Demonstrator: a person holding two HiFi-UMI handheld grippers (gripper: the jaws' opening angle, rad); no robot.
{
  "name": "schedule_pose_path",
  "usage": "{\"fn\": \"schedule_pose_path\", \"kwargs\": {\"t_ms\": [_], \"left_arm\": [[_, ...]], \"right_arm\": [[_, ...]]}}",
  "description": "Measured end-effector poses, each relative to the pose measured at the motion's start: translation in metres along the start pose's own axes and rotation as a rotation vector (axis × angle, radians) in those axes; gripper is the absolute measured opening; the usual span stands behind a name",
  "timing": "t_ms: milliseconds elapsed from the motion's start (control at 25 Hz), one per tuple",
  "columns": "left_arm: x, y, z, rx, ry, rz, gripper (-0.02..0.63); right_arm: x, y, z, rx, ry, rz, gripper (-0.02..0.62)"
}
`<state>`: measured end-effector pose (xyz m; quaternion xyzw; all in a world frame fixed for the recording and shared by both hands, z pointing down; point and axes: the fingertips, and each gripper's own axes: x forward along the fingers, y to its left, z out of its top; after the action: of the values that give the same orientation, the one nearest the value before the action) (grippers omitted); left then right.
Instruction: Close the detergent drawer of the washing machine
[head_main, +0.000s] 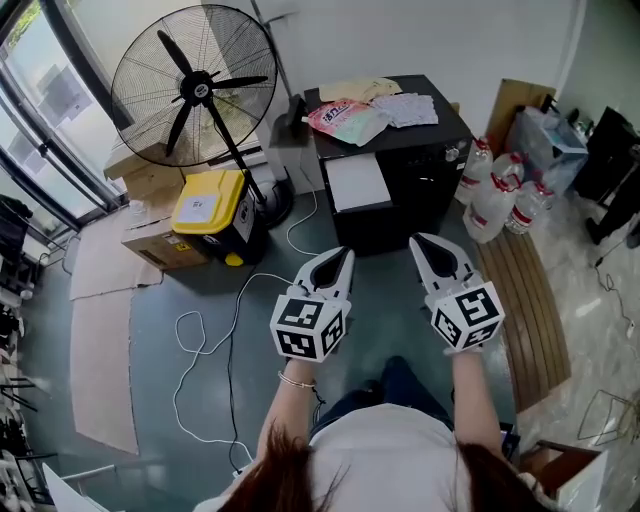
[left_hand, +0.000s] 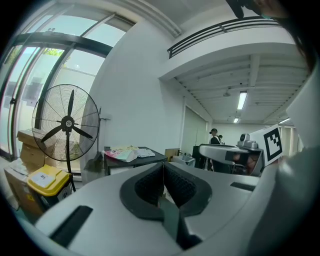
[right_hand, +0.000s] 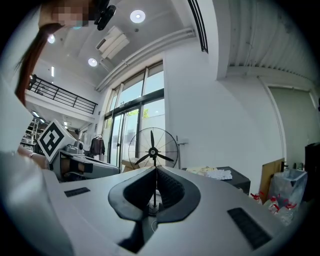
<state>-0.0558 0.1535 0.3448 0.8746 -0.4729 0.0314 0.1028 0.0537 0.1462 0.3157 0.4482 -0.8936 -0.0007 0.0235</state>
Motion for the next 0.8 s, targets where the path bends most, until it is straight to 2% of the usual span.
{"fn": "schedule_pose_path", "kwargs": {"t_ms": [400,800], "left_arm": [[0.048,0.014,-0.001,0.004,0.016,0.028,0.020],[0.107,0.037,-0.006,-0.030,0.015,0.073,0.027]], "right_arm": [[0.032,-0.037,-0.011,-0.007,0.012,0.050,0.026],[0.083,-0.086,-0.033,0.000,0.047,0.135,0.026]]}}
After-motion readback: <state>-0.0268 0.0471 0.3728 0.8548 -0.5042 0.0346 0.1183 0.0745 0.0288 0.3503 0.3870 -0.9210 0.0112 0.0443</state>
